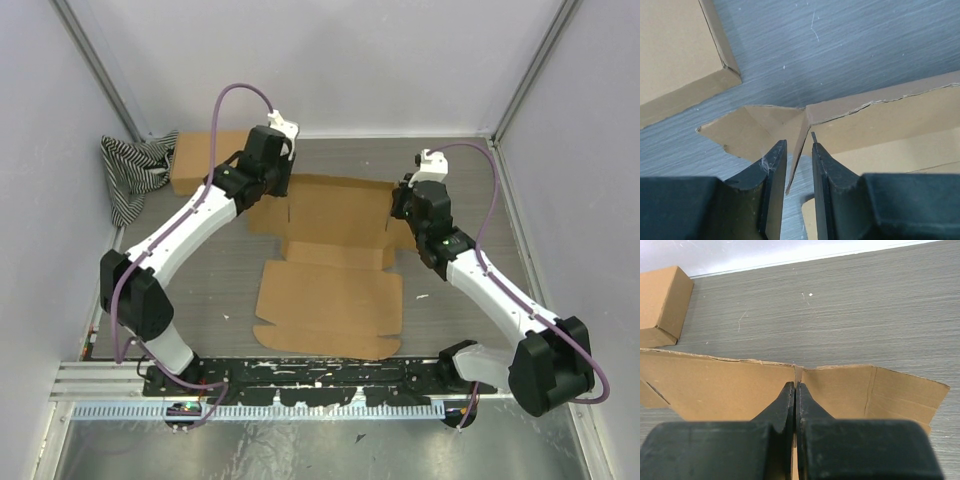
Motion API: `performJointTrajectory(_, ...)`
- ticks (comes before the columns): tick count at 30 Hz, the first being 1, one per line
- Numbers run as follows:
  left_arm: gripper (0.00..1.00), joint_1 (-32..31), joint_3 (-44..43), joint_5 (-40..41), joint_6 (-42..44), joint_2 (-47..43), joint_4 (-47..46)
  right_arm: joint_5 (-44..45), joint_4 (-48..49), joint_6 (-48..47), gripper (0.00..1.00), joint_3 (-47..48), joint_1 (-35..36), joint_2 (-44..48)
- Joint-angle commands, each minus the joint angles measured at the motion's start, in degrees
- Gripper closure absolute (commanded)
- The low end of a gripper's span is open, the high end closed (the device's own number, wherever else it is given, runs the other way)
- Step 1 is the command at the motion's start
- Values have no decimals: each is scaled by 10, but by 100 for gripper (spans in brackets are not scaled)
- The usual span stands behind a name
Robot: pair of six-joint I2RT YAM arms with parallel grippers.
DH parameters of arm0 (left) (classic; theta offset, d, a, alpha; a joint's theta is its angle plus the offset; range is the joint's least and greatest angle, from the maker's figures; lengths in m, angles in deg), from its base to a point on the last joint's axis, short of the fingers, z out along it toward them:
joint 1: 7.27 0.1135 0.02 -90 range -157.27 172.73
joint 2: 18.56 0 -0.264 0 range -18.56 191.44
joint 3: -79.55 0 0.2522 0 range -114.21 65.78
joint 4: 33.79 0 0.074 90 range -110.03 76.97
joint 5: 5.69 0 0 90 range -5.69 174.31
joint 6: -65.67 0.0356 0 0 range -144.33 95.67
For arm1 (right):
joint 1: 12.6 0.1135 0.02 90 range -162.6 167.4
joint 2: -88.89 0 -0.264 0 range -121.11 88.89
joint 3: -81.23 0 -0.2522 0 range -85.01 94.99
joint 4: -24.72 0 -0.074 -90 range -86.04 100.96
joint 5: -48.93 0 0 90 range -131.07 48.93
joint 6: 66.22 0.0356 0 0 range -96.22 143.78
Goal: Fold the paper box
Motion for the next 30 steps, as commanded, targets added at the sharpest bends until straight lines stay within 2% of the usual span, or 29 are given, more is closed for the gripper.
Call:
performJointTrajectory(1,66,-2,-22,-4,6,13,18,-6,17,-6,98,30,4,17)
performJointTrajectory(4,72,-2,-21,0,7,23,14,-7,15,-6,97,31,4,16)
performJointTrajectory(5,79,-2,-22,4,6,27,12,-8,13,-6,98,32,4,15)
performJointTrajectory(7,98,-3,-23,9,4,35,12,-10,4,-7,97,40,4,12)
performJointTrajectory(8,100,-2,-24,12,1,38,11,-12,-7,-7,96,48,4,8)
performJointTrajectory(10,100,-2,-12,24,-5,35,1,-14,-48,-9,87,85,4,-12)
performJointTrajectory(12,100,-2,16,48,-9,22,-33,-5,-100,-12,70,135,4,-38)
performJointTrajectory(15,100,-1,69,72,-4,-9,-100,11,-146,-17,61,203,3,-64)
performJointTrajectory(19,100,0,111,91,-6,-38,-180,25,-154,-29,48,268,-3,-69)
performJointTrajectory(21,100,0,137,99,-4,-50,-232,32,-155,-34,46,296,-16,-72)
performJointTrajectory(25,100,0,235,105,9,-83,-412,6,-153,-32,47,325,-95,-87)
performJointTrajectory(29,100,0,302,93,14,-101,-551,-36,-149,-27,53,320,-191,-125)
performJointTrajectory(30,100,0,314,92,16,-101,-574,-70,-148,-29,55,313,-216,-137)
